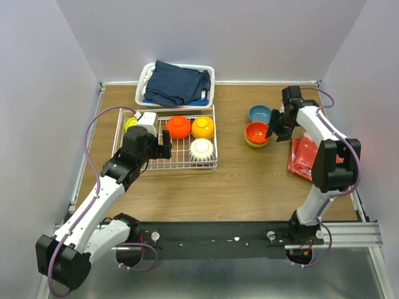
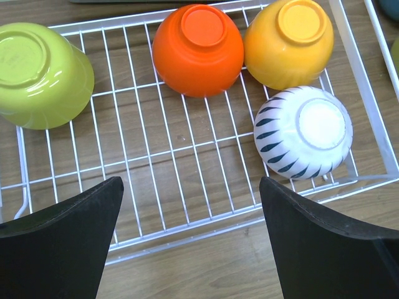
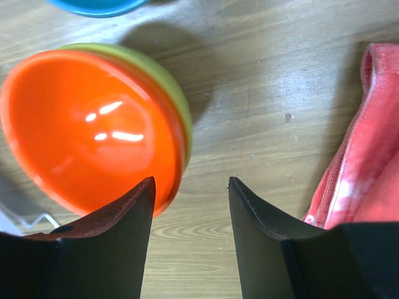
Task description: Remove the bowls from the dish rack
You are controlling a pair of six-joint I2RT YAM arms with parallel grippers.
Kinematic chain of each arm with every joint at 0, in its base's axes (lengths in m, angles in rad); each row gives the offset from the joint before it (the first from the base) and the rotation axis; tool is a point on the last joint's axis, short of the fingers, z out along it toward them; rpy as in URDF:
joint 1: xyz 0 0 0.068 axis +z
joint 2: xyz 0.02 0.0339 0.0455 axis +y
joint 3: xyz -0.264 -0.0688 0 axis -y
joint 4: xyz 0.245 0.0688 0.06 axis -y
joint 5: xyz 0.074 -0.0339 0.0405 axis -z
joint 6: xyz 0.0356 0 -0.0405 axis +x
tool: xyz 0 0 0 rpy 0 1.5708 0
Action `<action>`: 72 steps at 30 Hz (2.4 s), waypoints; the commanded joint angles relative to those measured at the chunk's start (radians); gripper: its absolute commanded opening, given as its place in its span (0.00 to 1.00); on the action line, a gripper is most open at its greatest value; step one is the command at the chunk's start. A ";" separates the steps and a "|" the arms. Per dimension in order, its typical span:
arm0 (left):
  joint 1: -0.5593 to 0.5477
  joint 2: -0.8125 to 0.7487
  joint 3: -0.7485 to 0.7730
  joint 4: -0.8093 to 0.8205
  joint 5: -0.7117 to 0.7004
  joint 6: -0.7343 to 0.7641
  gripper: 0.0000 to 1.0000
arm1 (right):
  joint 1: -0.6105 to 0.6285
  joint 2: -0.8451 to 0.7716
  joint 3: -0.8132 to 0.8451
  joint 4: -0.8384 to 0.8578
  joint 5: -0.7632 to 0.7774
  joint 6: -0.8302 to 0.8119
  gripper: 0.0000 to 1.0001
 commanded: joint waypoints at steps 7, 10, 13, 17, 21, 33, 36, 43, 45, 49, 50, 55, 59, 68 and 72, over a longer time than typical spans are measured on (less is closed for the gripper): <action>0.005 0.209 0.188 -0.067 -0.041 -0.058 0.99 | -0.002 -0.247 -0.170 0.230 -0.165 0.042 0.72; 0.005 0.295 0.259 -0.072 -0.051 -0.084 0.99 | -0.002 -0.331 -0.230 0.282 -0.195 0.053 0.80; 0.012 0.393 0.337 -0.081 -0.082 -0.096 0.99 | -0.001 -0.405 -0.291 0.325 -0.224 0.056 0.86; 0.023 0.524 0.434 -0.109 -0.122 -0.099 0.99 | 0.001 -0.471 -0.372 0.375 -0.247 0.056 0.90; 0.037 0.648 0.506 -0.121 -0.192 -0.096 0.99 | -0.001 -0.517 -0.428 0.399 -0.290 0.057 0.90; 0.074 0.846 0.626 -0.138 -0.234 -0.083 0.96 | -0.001 -0.566 -0.482 0.378 -0.320 -0.003 0.91; 0.080 0.849 0.601 -0.138 -0.260 -0.069 0.91 | -0.001 -0.569 -0.492 0.379 -0.317 -0.003 0.91; 0.133 0.802 0.528 -0.144 -0.340 -0.030 0.78 | -0.001 -0.549 -0.486 0.390 -0.333 0.000 0.91; 0.152 0.783 0.512 -0.147 -0.361 -0.014 0.77 | -0.001 -0.536 -0.482 0.393 -0.334 0.000 0.90; 0.167 0.768 0.514 -0.156 -0.421 0.034 0.78 | 0.001 -0.526 -0.474 0.396 -0.348 0.002 0.90; 0.167 0.762 0.520 -0.158 -0.429 0.042 0.78 | -0.001 -0.525 -0.472 0.396 -0.348 0.002 0.90; 0.157 0.677 0.517 -0.130 -0.387 0.097 0.89 | 0.001 -0.534 -0.471 0.392 -0.348 -0.003 0.90; 0.126 0.622 0.506 -0.122 -0.349 0.140 0.93 | -0.001 -0.540 -0.475 0.396 -0.351 -0.003 0.90; -0.041 0.579 0.437 -0.107 -0.312 0.373 0.96 | 0.001 -0.552 -0.503 0.410 -0.365 -0.001 0.90; -0.106 0.619 0.425 -0.118 -0.338 0.453 0.95 | -0.001 -0.555 -0.512 0.418 -0.377 0.002 0.90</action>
